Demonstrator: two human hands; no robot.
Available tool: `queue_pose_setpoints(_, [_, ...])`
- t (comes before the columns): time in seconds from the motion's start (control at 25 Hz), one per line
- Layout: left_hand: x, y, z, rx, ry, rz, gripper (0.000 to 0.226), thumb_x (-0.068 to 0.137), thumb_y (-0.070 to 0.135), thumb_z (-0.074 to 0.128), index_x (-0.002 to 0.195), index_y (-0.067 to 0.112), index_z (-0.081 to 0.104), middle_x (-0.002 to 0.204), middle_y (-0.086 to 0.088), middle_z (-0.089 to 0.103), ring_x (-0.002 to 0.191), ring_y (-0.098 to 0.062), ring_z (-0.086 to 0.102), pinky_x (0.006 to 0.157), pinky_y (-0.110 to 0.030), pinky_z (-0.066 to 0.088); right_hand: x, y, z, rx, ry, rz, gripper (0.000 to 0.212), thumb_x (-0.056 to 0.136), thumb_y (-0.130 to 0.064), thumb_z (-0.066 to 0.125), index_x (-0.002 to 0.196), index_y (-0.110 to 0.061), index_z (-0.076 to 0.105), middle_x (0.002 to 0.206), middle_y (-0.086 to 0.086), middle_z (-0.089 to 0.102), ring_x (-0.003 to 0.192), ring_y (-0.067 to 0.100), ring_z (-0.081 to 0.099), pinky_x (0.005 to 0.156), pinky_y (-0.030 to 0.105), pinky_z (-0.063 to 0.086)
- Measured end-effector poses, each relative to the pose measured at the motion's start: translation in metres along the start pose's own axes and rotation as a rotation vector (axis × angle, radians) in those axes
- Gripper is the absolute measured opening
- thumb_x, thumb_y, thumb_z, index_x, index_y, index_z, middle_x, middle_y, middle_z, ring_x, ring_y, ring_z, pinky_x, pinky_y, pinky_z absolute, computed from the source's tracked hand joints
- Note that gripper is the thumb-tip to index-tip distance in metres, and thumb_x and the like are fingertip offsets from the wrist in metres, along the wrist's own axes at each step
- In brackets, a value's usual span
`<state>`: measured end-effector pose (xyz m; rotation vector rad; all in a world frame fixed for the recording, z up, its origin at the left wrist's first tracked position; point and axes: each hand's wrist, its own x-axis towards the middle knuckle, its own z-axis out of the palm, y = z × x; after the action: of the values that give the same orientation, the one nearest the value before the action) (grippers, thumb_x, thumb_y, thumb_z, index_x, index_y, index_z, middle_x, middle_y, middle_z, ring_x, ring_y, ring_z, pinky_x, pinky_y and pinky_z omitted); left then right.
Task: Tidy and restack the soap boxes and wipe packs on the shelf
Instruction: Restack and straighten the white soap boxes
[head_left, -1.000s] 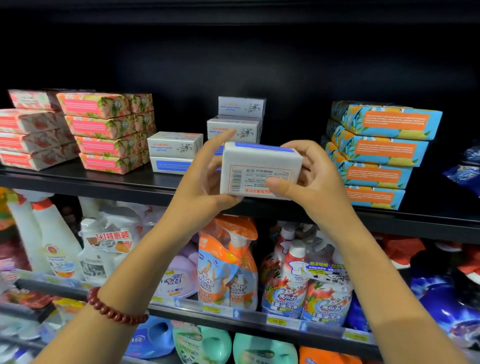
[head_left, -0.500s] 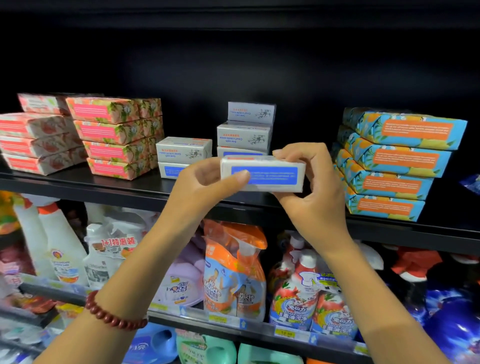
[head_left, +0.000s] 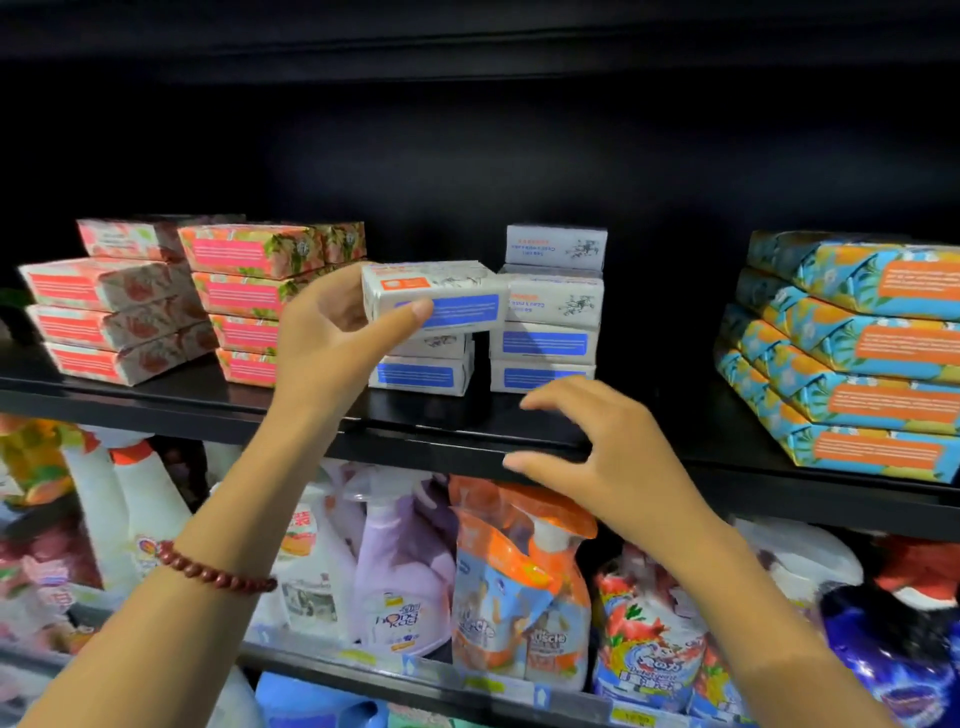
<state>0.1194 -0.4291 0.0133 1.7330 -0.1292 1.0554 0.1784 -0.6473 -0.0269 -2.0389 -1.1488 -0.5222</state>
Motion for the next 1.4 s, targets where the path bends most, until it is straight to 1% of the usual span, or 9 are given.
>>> queue_pose_setpoints(0.08, [0.01,-0.013,0.0,0.068,0.025,0.005,0.03,0.079,0.028,0.075,0.104,0.013,0.069,0.1,0.002,0.073,0.094,-0.012,0.069,0.073,-0.023,0.056,0.001,-0.001,0.011,-0.149,-0.109,0.002,0.042,0.075,-0.041,0.073,0.111,-0.02,0.063,0.111,-0.008,0.061,0.106,0.01,0.052,0.088,0.023,0.04])
queue_pose_setpoints(0.2, [0.02,-0.029,0.003,0.103,0.074,-0.002,0.032,0.079,0.027,0.075,0.104,0.009,0.068,0.1,0.0,0.072,0.094,-0.011,0.068,0.073,-0.023,0.056,-0.001,-0.001,0.019,-0.296,-0.088,-0.015,0.039,0.078,-0.041,0.069,0.113,-0.025,0.063,0.114,-0.012,0.06,0.11,0.009,0.049,0.085,0.023,0.04])
queue_pose_setpoints(0.32, [0.027,-0.036,0.002,0.18,0.082,0.049,0.034,0.081,0.034,0.072,0.106,0.011,0.066,0.101,0.004,0.07,0.093,-0.004,0.066,0.066,-0.014,0.052,-0.004,0.0,0.021,-0.279,-0.054,-0.004,0.037,0.077,-0.04,0.07,0.111,-0.026,0.064,0.111,-0.014,0.062,0.107,0.008,0.052,0.081,0.024,0.044])
queue_pose_setpoints(0.44, [0.032,-0.039,0.0,0.22,0.039,0.064,0.033,0.083,0.038,0.068,0.106,0.015,0.065,0.1,0.01,0.069,0.092,0.004,0.063,0.065,-0.008,0.048,-0.005,0.0,0.021,-0.271,-0.029,0.006,0.034,0.074,-0.037,0.075,0.106,-0.025,0.067,0.106,-0.012,0.064,0.102,0.01,0.056,0.078,0.027,0.047])
queue_pose_setpoints(0.68, [0.039,-0.05,-0.005,0.132,-0.068,-0.033,0.027,0.088,0.034,0.062,0.108,0.015,0.066,0.104,0.005,0.07,0.098,-0.009,0.065,0.072,-0.017,0.053,-0.007,-0.002,0.024,-0.324,0.035,-0.046,0.033,0.068,-0.031,0.082,0.097,-0.02,0.07,0.096,-0.008,0.068,0.09,0.016,0.064,0.066,0.032,0.054])
queue_pose_setpoints(0.96, [0.028,-0.049,-0.007,0.078,-0.022,0.018,0.031,0.086,0.037,0.064,0.106,0.014,0.066,0.101,0.007,0.071,0.095,-0.005,0.066,0.066,-0.015,0.052,-0.007,-0.001,0.026,-0.36,0.054,-0.069,0.03,0.07,-0.034,0.078,0.095,-0.019,0.07,0.093,-0.007,0.068,0.087,0.015,0.065,0.064,0.028,0.052])
queue_pose_setpoints(1.12, [0.027,-0.048,-0.006,0.054,-0.062,-0.019,0.033,0.088,0.038,0.059,0.109,0.014,0.066,0.102,0.008,0.071,0.096,-0.004,0.066,0.069,-0.016,0.053,-0.007,-0.003,0.026,-0.385,0.061,-0.071,0.031,0.071,-0.04,0.067,0.095,-0.021,0.07,0.093,-0.009,0.068,0.087,0.013,0.065,0.064,0.026,0.051])
queue_pose_setpoints(1.28, [0.028,-0.049,-0.004,0.116,-0.029,-0.021,0.032,0.09,0.036,0.057,0.114,0.017,0.065,0.103,0.013,0.069,0.092,0.001,0.066,0.069,-0.012,0.052,-0.007,-0.002,0.026,-0.392,0.055,-0.079,0.032,0.073,-0.041,0.065,0.097,-0.021,0.07,0.095,-0.009,0.068,0.089,0.013,0.065,0.065,0.026,0.053])
queue_pose_setpoints(1.4, [0.021,-0.052,-0.003,0.173,-0.008,0.045,0.034,0.085,0.034,0.066,0.116,0.02,0.063,0.104,0.015,0.068,0.096,0.0,0.065,0.074,-0.012,0.052,-0.007,-0.001,0.027,-0.408,0.059,-0.087,0.032,0.073,-0.041,0.064,0.098,-0.021,0.071,0.096,-0.009,0.069,0.09,0.012,0.065,0.065,0.025,0.052])
